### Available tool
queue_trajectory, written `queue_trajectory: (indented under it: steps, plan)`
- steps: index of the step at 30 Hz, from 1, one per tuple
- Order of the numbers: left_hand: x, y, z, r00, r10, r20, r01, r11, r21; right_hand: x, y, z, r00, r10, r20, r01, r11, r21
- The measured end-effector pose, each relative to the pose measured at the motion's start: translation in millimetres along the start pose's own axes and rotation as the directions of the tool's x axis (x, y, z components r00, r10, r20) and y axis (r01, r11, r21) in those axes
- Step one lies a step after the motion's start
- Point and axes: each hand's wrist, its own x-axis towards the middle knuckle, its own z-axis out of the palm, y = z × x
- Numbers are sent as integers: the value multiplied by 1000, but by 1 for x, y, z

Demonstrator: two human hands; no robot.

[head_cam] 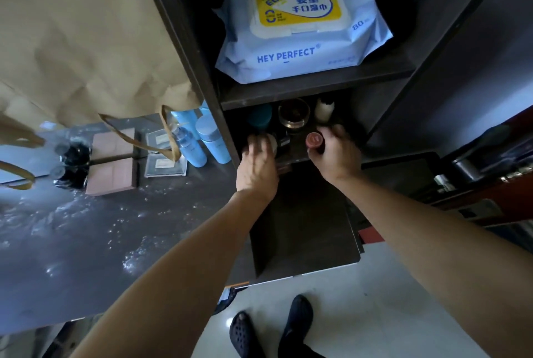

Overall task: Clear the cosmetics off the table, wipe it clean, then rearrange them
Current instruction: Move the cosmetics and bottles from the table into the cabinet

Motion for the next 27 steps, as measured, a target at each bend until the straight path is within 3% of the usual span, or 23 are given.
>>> queue_trajectory:
  steps: [3, 5, 8, 19, 23, 27]
  plan:
    - [-40, -17, 3, 988, 146, -57, -144, 989, 40, -24, 0, 0, 987, -111, -120, 121, 989, 82]
    - [-68, -36, 0, 984, 165, -61, -161, 985, 64, -44, -4, 4, 972, -191, -140, 213, 963, 162]
    - [-100, -72, -9, 999, 41, 15, -42, 995, 93, -72, -24, 15, 956, -275, -105, 292, 930, 223]
    - [-181, -221, -83, 931, -358, -70, 361, 932, 31, -117, -186, 64, 818, -562, 122, 515, 810, 281]
    - [-199, -279, -104, 895, -443, -46, 445, 895, 31, -113, -248, 82, 778, -603, 175, 554, 791, 260]
    - [-193, -344, -114, 887, -462, -23, 462, 887, -6, -105, -301, 110, 784, -583, 212, 539, 810, 232]
